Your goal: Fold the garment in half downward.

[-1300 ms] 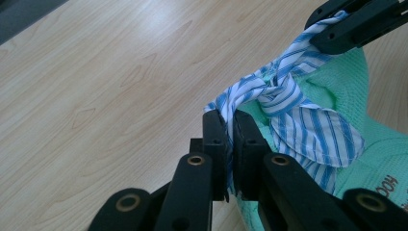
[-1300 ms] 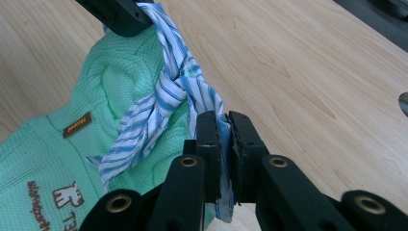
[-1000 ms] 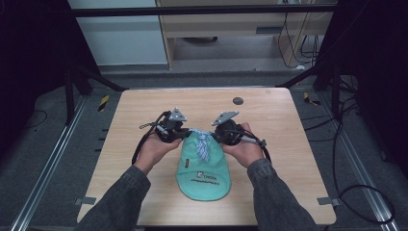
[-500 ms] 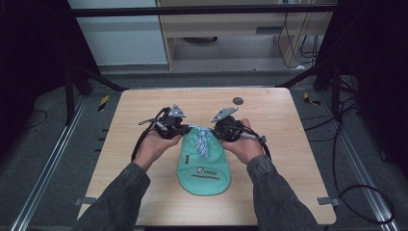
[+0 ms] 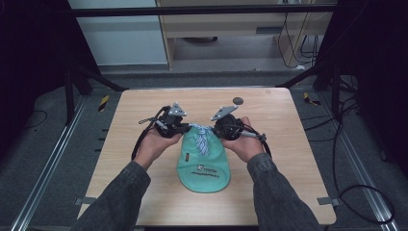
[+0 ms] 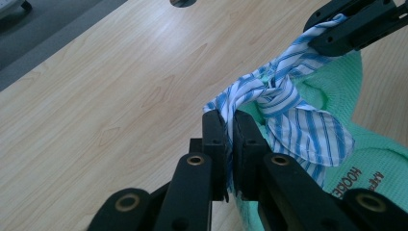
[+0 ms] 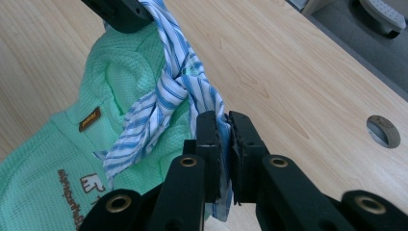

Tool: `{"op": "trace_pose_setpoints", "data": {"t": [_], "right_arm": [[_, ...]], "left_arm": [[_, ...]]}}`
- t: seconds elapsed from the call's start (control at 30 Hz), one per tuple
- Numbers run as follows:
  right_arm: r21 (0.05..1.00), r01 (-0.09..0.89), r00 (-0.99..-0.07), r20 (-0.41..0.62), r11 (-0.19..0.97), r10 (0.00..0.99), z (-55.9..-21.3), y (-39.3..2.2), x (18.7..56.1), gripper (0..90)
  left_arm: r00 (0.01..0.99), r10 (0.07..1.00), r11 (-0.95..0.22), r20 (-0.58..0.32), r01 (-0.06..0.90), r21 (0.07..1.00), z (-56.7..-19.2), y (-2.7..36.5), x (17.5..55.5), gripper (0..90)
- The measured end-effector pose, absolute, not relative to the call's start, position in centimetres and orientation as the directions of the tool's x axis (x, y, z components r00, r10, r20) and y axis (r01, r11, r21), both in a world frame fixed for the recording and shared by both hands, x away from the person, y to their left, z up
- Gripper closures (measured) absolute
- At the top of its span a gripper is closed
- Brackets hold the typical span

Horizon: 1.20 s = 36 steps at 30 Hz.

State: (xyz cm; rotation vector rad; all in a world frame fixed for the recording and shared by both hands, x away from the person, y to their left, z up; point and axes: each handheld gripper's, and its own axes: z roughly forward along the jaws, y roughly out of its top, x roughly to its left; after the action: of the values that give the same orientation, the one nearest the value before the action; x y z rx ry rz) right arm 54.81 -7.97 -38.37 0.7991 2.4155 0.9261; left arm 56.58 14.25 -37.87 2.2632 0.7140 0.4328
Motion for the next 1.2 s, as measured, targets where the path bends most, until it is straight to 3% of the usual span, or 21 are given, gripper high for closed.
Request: {"op": "trace_pose_setpoints", "data": {"t": [1.2], "right_arm": [[0.708,0.354,-0.720,-0.211,0.611,0.661,-38.2,-8.3,57.4,83.4]], "left_arm": [[0.791,0.598,-0.608,0.126,0.346,0.714,-37.2,13.4,59.1,85.3]]}}
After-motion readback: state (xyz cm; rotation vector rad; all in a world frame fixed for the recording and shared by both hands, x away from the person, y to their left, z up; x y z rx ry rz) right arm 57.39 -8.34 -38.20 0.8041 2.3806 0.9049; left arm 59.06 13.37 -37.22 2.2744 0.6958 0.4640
